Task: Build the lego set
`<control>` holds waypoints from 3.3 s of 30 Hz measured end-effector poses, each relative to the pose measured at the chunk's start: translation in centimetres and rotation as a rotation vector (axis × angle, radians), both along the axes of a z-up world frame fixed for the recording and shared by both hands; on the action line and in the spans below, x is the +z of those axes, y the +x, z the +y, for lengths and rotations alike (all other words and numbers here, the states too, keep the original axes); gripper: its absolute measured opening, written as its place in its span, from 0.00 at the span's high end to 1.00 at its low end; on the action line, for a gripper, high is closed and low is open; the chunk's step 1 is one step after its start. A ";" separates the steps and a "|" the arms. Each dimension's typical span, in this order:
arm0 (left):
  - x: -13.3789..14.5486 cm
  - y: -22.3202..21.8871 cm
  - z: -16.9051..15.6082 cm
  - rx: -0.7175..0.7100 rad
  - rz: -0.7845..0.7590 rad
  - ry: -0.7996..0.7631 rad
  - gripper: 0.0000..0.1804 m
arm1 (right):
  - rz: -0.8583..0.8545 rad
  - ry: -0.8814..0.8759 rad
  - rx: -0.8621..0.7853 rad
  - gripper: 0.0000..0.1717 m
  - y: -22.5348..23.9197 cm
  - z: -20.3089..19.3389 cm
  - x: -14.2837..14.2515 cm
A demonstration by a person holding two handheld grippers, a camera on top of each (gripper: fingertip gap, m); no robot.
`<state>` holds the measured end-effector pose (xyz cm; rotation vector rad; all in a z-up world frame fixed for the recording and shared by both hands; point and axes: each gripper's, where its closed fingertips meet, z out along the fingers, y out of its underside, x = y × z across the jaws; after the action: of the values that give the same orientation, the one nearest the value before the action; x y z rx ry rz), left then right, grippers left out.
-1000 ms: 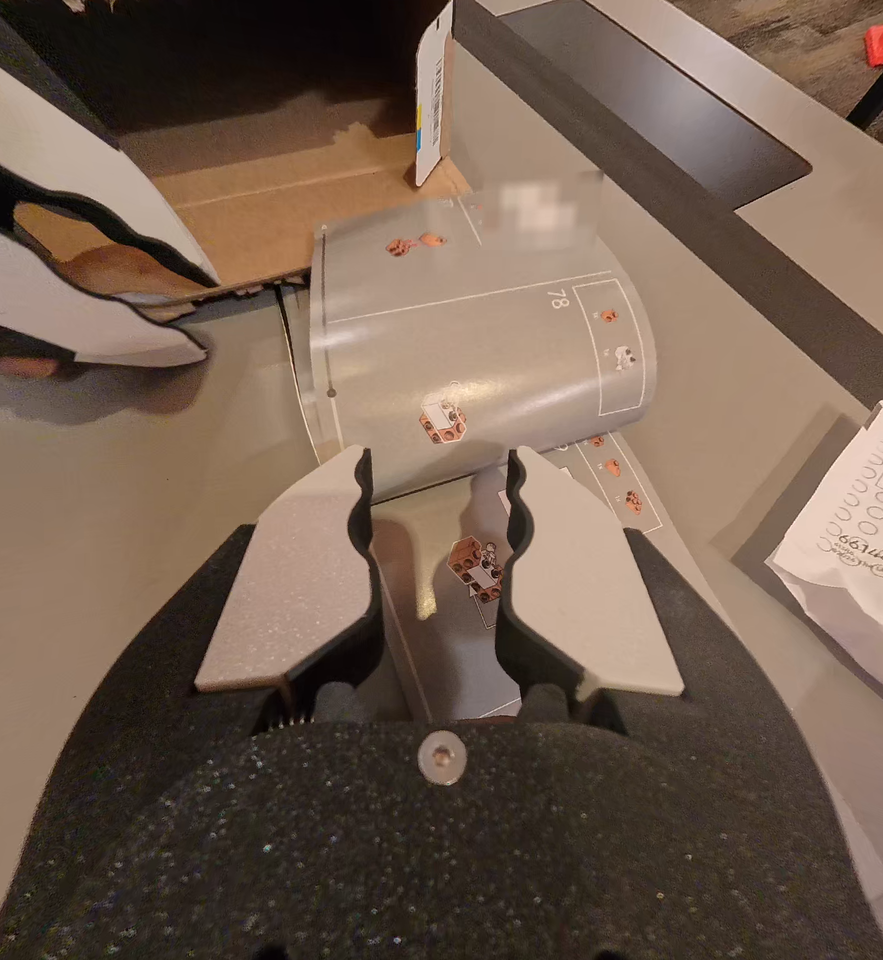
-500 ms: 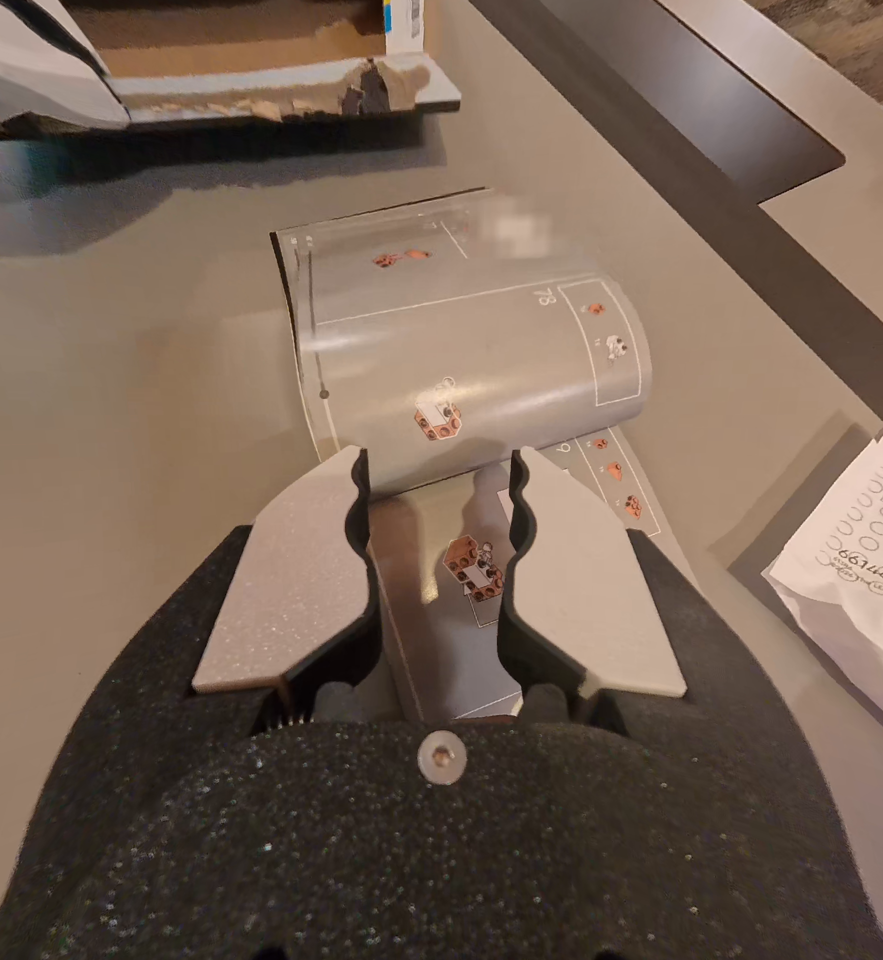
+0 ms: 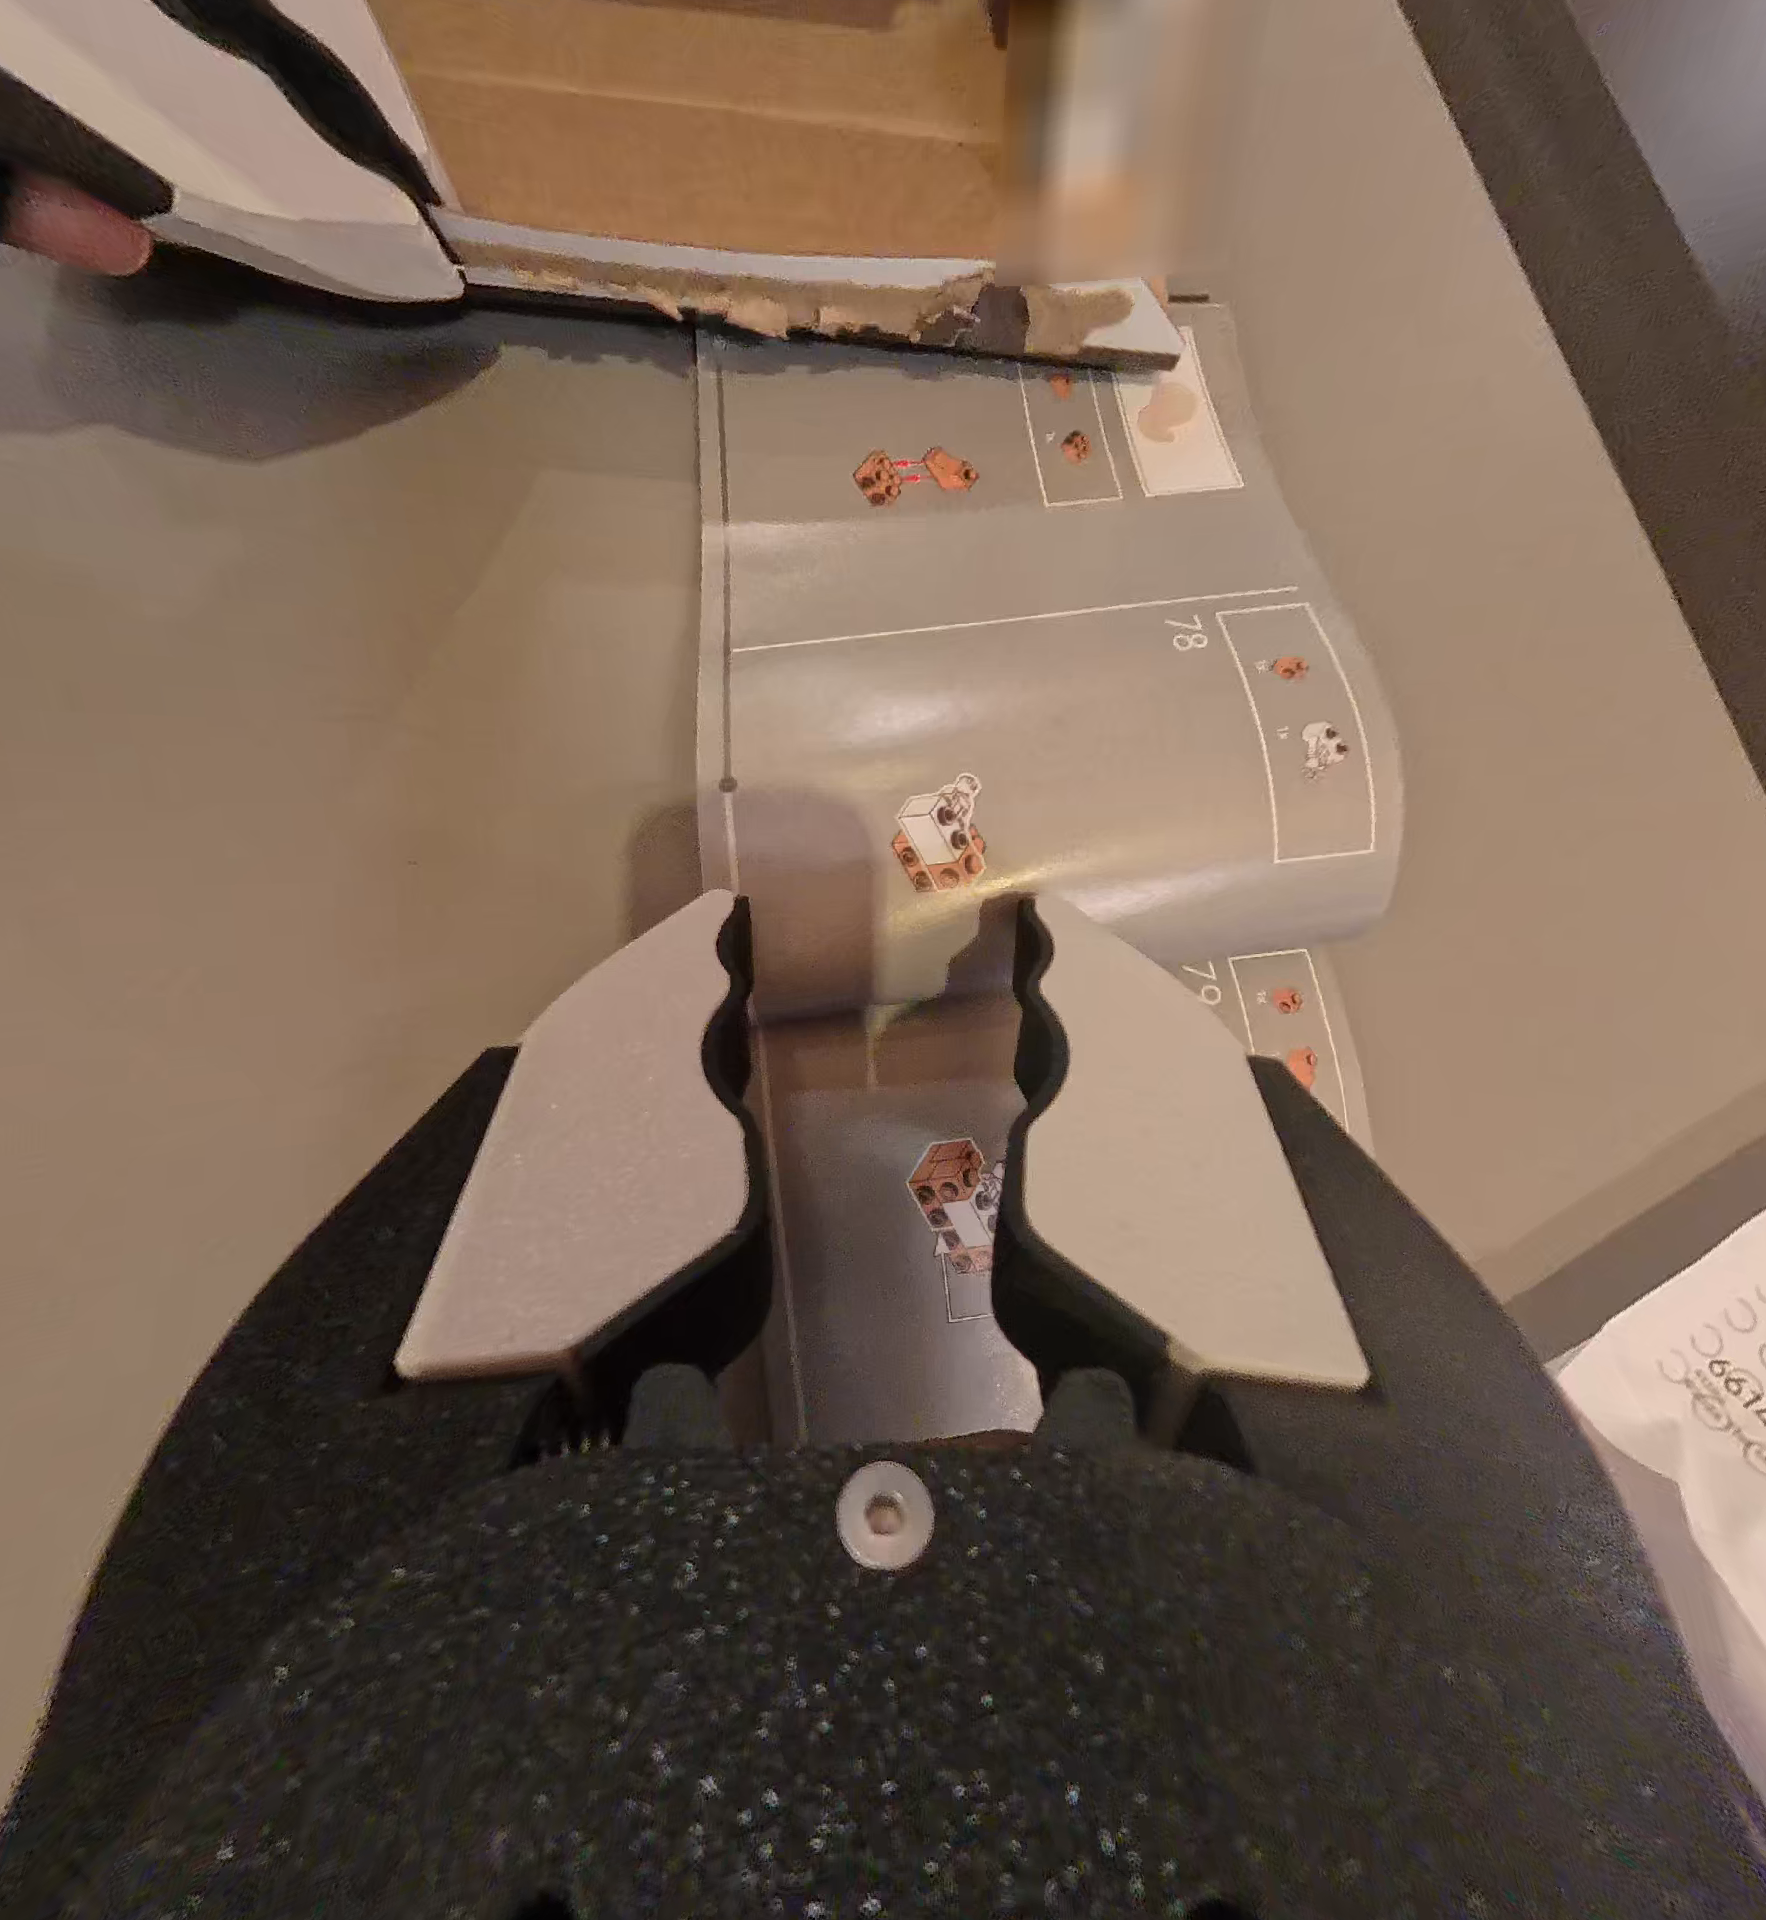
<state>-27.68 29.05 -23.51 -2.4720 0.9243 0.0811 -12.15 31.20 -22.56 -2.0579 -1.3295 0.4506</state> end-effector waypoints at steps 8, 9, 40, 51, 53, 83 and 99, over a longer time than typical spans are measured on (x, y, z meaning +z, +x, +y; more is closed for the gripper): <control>-0.4 -0.2 -1.9 0.047 -0.015 -0.031 0.99 | -0.079 0.005 0.069 0.71 -0.1 -0.9 -0.2; -0.5 -0.5 -2.2 0.065 -0.014 -0.031 0.99 | -0.080 0.003 0.071 0.71 0.0 -1.0 -0.2; -1.7 4.5 -0.2 -0.176 0.034 -0.072 0.89 | -0.050 0.042 0.099 0.70 -0.4 -2.2 -0.4; -1.0 1.9 1.6 0.001 -0.069 -0.024 0.99 | -0.056 0.052 0.104 0.71 -0.4 -2.1 -0.4; -1.0 1.2 1.9 0.031 -0.042 -0.007 0.99 | -0.055 0.053 0.103 0.71 -0.4 -2.1 -0.4; 6.5 7.3 2.6 -0.162 -0.433 0.469 0.82 | 0.064 0.062 0.012 0.70 3.4 -6.8 2.4; 9.5 16.9 -2.7 -0.477 -0.902 0.594 0.92 | 0.342 0.175 -0.072 0.90 16.7 -14.3 13.1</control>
<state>-10.76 26.30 -14.01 -1.4320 0.8585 -0.7424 4.59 16.94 -9.41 -1.7838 -1.0494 0.6012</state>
